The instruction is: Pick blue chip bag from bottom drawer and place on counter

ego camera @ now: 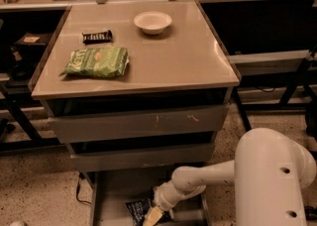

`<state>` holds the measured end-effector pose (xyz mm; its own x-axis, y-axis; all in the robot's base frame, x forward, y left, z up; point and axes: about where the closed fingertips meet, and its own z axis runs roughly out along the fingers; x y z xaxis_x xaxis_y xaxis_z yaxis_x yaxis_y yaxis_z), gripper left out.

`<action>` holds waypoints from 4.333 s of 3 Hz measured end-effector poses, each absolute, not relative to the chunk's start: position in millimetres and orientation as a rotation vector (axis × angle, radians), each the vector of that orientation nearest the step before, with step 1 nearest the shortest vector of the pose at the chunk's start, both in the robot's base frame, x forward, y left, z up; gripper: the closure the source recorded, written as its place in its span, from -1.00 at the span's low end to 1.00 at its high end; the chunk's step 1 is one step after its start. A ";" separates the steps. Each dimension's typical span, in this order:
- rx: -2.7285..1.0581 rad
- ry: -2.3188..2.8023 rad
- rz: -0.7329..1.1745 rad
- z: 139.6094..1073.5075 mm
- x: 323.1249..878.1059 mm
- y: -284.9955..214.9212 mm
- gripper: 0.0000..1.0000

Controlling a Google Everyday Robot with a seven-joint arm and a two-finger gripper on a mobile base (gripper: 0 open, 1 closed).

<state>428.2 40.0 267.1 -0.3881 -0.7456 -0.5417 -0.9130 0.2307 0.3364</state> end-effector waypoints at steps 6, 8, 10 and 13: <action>-1.647 2.150 0.987 155.1 466.9 59.4 -1.00; -1.661 2.149 1.024 125.3 458.9 67.1 -1.00; -1.660 2.150 1.025 124.5 458.6 67.1 -0.16; -1.660 2.150 1.025 124.5 458.5 67.2 1.00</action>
Offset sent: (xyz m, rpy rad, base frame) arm 0.0302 0.0060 -0.0688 0.0528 -0.0143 0.0311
